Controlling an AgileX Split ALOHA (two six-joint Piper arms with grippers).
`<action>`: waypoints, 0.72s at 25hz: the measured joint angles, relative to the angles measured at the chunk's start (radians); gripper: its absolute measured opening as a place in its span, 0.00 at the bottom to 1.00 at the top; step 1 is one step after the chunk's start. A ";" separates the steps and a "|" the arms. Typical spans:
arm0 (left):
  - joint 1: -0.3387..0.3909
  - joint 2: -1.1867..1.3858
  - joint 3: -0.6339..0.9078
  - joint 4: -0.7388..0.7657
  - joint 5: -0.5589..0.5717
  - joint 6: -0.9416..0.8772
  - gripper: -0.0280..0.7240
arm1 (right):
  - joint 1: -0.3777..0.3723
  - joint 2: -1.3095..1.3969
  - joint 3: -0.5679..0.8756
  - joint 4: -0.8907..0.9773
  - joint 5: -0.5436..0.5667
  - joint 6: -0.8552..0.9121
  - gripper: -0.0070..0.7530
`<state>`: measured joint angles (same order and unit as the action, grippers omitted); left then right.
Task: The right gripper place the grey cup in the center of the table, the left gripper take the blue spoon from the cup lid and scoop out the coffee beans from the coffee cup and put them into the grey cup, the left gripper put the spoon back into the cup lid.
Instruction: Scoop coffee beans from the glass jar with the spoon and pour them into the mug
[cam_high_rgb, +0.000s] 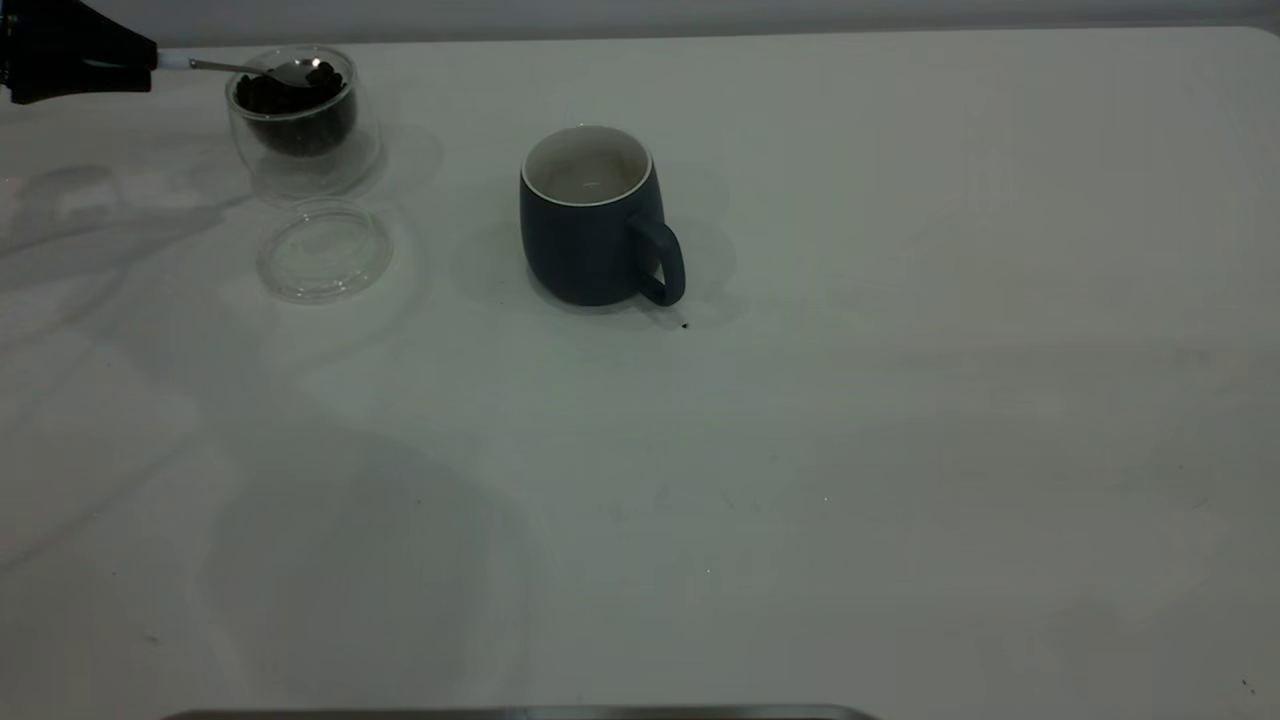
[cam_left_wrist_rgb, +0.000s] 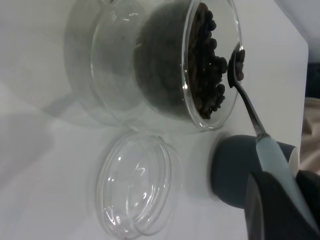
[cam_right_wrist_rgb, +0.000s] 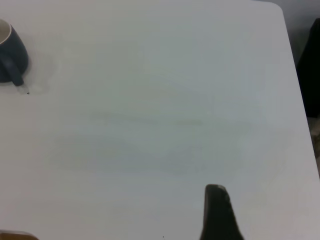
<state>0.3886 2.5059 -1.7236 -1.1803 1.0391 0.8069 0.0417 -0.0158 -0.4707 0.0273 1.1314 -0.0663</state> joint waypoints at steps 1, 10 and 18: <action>0.000 0.000 0.000 0.000 0.001 0.001 0.21 | 0.000 0.000 0.000 0.000 0.000 0.000 0.61; 0.043 0.000 0.000 0.000 0.049 0.000 0.21 | 0.000 0.000 0.000 0.000 0.000 0.000 0.61; 0.078 0.000 0.000 0.000 0.073 0.024 0.21 | 0.000 0.000 0.000 0.000 0.000 0.000 0.61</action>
<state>0.4670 2.5059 -1.7236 -1.1807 1.1122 0.8305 0.0417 -0.0158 -0.4707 0.0273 1.1314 -0.0663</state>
